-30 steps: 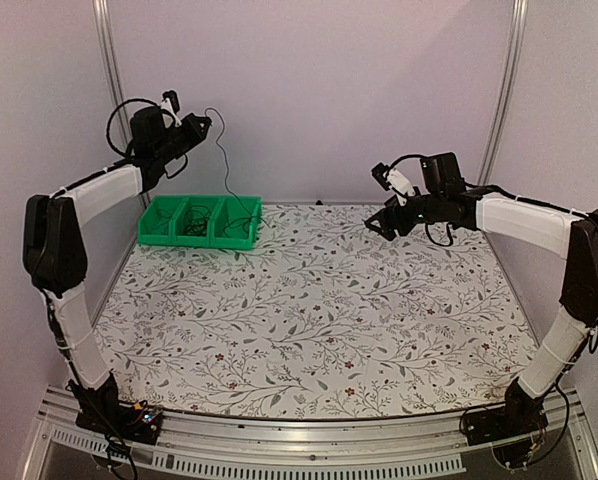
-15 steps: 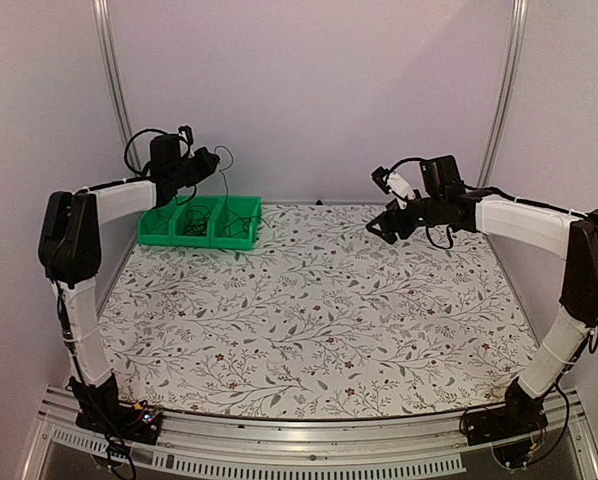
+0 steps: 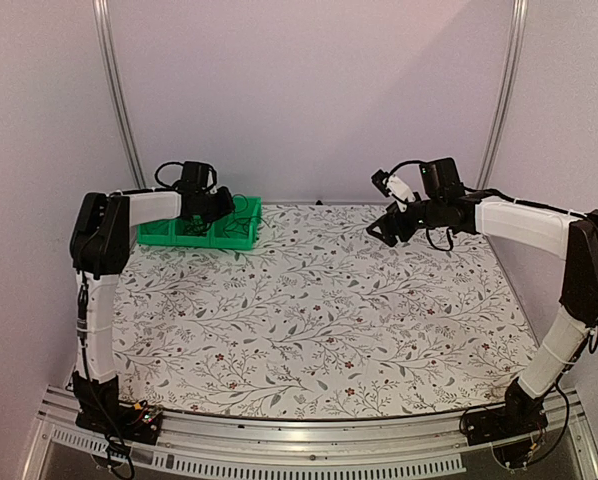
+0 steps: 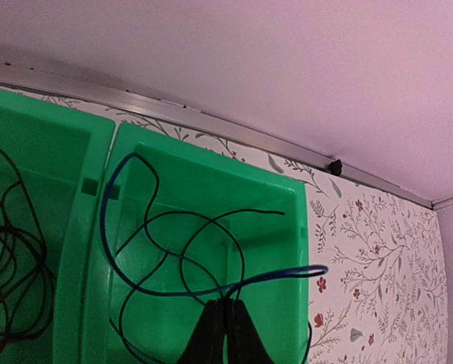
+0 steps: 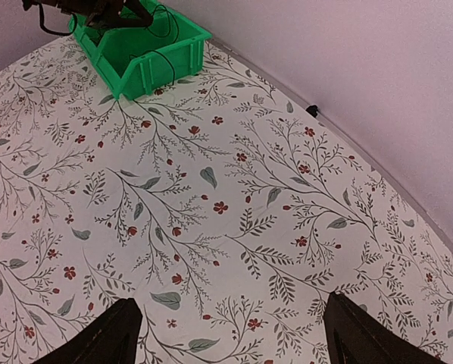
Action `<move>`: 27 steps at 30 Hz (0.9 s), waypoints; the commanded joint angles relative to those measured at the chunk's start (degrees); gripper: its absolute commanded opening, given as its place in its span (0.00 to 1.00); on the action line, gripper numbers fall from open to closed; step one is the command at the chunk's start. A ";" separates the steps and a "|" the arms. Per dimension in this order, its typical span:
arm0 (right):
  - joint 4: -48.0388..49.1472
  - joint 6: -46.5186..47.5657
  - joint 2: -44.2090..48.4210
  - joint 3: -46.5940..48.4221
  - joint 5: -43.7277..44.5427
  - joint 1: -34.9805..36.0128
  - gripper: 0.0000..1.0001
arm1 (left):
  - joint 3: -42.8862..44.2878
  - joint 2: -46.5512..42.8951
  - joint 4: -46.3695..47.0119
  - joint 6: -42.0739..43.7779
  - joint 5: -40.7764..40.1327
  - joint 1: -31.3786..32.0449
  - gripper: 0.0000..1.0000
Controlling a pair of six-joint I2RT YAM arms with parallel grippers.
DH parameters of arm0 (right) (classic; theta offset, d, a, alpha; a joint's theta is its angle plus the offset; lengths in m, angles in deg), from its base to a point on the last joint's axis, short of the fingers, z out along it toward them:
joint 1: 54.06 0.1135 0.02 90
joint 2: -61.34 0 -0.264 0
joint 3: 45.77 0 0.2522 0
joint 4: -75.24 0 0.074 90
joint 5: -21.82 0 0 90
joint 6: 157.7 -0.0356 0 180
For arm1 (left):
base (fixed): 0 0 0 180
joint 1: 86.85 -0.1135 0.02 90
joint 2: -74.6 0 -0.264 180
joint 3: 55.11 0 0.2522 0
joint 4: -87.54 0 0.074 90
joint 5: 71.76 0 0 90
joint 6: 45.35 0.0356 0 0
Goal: Untangle the cables
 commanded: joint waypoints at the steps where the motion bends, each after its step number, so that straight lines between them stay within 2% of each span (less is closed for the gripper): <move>1: 0.68 -0.07 0.26 -0.52 -0.25 0.19 0.88 | 3.95 2.11 -4.41 0.41 1.07 1.17 0.00; 10: 0.80 0.01 0.90 -1.21 0.03 0.19 0.88 | 7.89 2.71 -13.08 0.31 -4.56 1.50 0.00; 13: 0.23 -1.07 1.20 0.16 1.21 -0.05 0.89 | 8.48 1.05 -14.44 0.88 -3.87 1.52 0.20; 16: -2.17 -1.24 0.89 4.22 2.51 -1.08 0.91 | 8.23 -2.43 -15.35 2.06 -4.49 1.64 0.31; 21: -7.00 -1.78 -0.44 12.51 2.82 -3.88 0.92 | 9.01 -8.47 -18.41 5.23 -5.46 1.25 0.41; 27: -5.82 -9.90 0.01 18.63 5.07 -5.59 0.92 | 8.61 -15.21 -20.99 8.18 -7.03 0.87 0.46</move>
